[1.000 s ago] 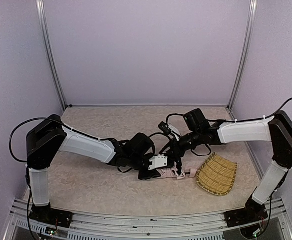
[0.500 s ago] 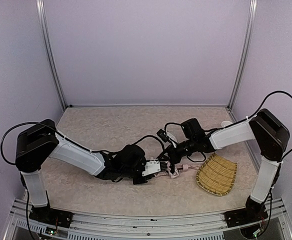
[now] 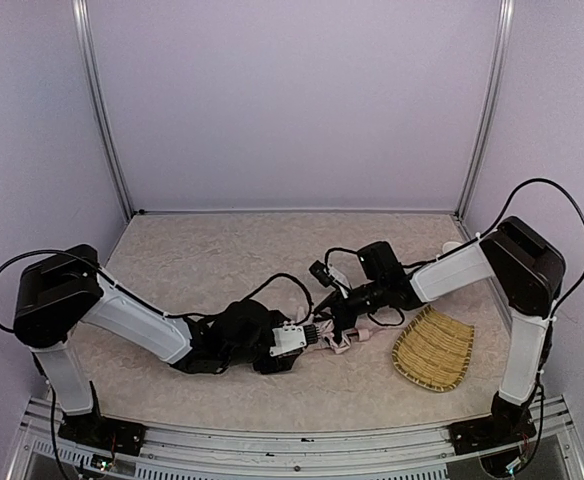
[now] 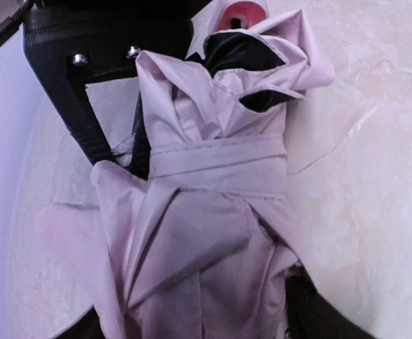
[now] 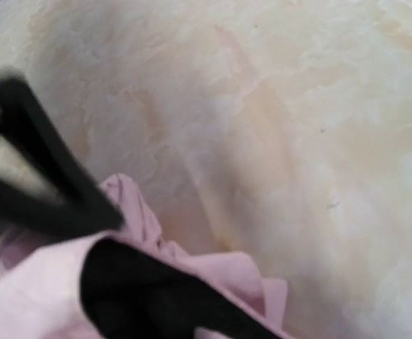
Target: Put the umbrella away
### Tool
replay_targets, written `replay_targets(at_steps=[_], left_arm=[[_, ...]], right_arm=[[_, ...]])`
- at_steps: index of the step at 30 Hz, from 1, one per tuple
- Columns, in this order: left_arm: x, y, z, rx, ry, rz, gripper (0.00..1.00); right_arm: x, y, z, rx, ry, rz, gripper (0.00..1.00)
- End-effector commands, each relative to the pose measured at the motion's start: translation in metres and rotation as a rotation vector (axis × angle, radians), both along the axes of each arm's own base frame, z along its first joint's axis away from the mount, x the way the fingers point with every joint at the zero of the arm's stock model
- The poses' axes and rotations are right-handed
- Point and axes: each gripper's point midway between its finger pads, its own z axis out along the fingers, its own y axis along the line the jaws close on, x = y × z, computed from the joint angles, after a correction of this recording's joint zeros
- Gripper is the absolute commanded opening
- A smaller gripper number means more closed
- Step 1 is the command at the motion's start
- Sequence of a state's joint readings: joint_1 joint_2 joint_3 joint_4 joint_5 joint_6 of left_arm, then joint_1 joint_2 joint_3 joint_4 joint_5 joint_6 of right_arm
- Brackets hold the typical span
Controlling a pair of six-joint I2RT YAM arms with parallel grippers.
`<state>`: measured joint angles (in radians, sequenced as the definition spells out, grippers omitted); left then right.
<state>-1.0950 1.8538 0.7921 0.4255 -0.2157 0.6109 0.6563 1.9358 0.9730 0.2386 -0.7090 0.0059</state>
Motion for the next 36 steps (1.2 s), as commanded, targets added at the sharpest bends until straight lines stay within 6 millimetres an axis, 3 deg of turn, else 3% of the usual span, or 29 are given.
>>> replay_targets(at_steps=[1,2,7,13,14,16,17,19,20,23,27,32,36], left_arm=[[-0.002,0.007,0.031,-0.076,-0.081,0.012,0.94],[-0.004,0.007,0.035,-0.099,-0.089,0.004,0.98],[-0.013,0.007,0.061,-0.174,-0.113,-0.04,0.99],[-0.024,-0.004,0.121,-0.378,-0.05,-0.163,0.97],[-0.025,-0.008,0.127,-0.404,-0.027,-0.19,0.89],[-0.023,-0.018,0.131,-0.417,-0.018,-0.205,0.54],[-0.019,-0.022,0.126,-0.395,-0.023,-0.175,0.49],[-0.01,-0.027,0.105,-0.316,-0.008,-0.126,0.49],[-0.01,-0.027,0.087,-0.269,0.027,-0.131,0.52],[-0.016,-0.027,0.065,-0.233,0.104,-0.206,0.73],[-0.009,-0.024,0.032,-0.102,0.139,-0.236,0.8],[0.016,-0.016,0.003,0.065,0.113,-0.183,0.83],[0.019,-0.015,-0.007,0.149,0.074,-0.223,0.83]], right_arm=[[-0.006,-0.022,-0.051,-0.145,0.049,-0.042,0.0],[-0.007,-0.02,-0.051,-0.144,0.047,-0.035,0.0],[-0.009,-0.015,-0.052,-0.143,0.045,-0.017,0.0],[-0.006,-0.014,-0.051,-0.143,0.057,-0.029,0.0],[-0.005,-0.013,-0.051,-0.144,0.062,-0.035,0.0],[-0.002,-0.014,-0.053,-0.157,0.077,-0.055,0.0],[-0.001,-0.014,-0.055,-0.164,0.084,-0.062,0.0],[0.001,-0.015,-0.058,-0.173,0.11,-0.083,0.0],[0.001,-0.015,-0.059,-0.172,0.134,-0.093,0.0],[0.003,-0.016,-0.062,-0.154,0.226,-0.123,0.0],[0.001,-0.014,-0.066,-0.152,0.263,-0.116,0.0],[-0.001,-0.013,-0.068,-0.153,0.265,-0.099,0.0],[0.0,-0.012,-0.069,-0.15,0.264,-0.092,0.0]])
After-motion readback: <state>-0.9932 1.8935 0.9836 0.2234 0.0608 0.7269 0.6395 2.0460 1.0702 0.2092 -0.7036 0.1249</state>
